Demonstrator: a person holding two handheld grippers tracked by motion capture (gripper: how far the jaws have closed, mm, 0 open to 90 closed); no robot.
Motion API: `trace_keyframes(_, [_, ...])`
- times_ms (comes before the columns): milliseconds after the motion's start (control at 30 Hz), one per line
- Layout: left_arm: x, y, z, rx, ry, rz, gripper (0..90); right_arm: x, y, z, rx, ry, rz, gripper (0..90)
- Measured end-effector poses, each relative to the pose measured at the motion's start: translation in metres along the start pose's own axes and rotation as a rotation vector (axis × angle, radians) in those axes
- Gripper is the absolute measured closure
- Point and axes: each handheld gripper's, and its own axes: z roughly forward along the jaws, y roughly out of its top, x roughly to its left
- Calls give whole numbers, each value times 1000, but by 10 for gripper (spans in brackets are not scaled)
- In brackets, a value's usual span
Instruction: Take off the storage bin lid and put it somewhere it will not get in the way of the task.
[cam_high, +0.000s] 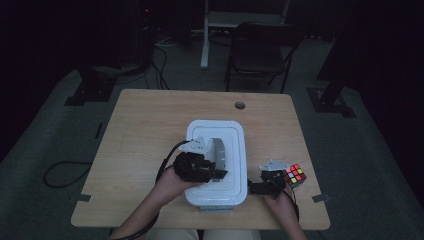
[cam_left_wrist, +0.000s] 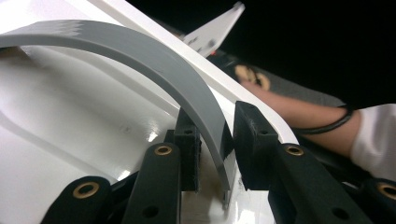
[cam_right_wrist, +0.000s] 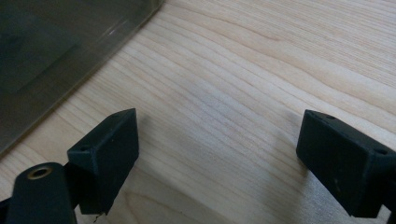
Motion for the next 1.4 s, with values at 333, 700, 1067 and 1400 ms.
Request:
trace_keyframes(333, [-5,3,-27,-19,39,29,731,0,0,0,0,0,0,129])
trace_keyframes(700, [8,-12,-63,-46,90,2,733,0,0,0,-1,-1,0,129])
trace_keyframes(1067, [17,-29,-101,-63,121,-21,732,0,0,0,0,0,1,129])
trace_keyframes(1400, [34,-52,-127,-53,160,-56,732,0,0,0,-1,-1,-2,129])
